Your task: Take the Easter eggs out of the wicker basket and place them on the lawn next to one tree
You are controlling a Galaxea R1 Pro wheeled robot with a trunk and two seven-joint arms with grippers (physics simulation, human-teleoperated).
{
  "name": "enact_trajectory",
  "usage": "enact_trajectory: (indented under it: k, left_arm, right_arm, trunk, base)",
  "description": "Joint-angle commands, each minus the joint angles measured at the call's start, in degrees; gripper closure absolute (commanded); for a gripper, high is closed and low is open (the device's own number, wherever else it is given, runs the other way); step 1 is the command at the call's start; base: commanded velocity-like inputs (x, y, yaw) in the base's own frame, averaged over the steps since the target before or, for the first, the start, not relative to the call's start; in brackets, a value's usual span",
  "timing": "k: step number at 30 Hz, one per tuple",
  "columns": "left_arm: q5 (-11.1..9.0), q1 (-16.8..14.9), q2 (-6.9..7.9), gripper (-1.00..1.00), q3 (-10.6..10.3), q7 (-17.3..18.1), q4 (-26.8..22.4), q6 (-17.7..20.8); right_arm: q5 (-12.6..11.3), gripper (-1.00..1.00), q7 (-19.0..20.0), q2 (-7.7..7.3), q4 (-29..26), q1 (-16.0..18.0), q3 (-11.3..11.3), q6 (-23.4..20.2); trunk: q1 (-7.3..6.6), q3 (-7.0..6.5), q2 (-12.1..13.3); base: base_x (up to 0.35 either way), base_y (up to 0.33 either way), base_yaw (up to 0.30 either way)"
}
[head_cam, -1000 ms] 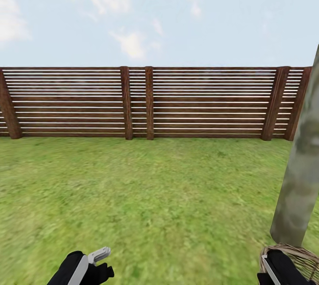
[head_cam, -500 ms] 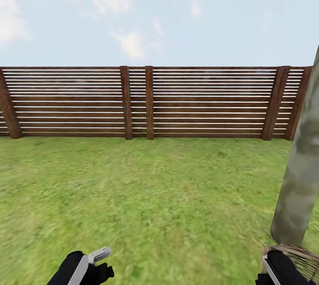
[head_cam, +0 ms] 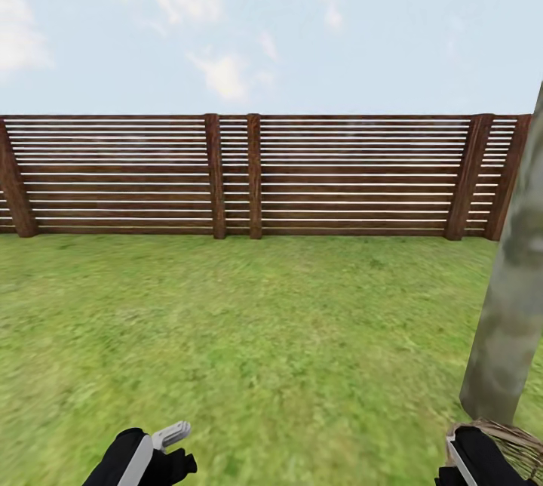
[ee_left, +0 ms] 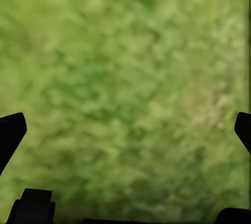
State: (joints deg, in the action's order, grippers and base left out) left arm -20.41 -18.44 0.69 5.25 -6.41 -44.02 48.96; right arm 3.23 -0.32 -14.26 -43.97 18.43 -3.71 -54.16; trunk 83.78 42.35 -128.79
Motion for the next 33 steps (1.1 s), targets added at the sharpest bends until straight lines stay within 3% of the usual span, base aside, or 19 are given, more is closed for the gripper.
enact_trajectory:
  k: [1,33]
  left_arm:
    - [-0.6,-0.02,-0.03,-1.0,0.03,-0.53,-0.07,0.22]
    - [-0.51,0.0,-0.07,-1.0,0.03,-0.53,-0.01,0.17]
  right_arm:
    - [0.29,-1.0,0.12,0.02,-0.06,0.02,-0.07,-0.24]
    - [0.47,-1.0,0.15,0.02,-0.15,0.02,-0.07,-0.6]
  trunk:
    - [-0.24,-0.12,0.38]
    - [-7.26,-5.86,13.22]
  base:
    - [0.0,0.0,0.0]
    - [0.0,0.0,0.0]
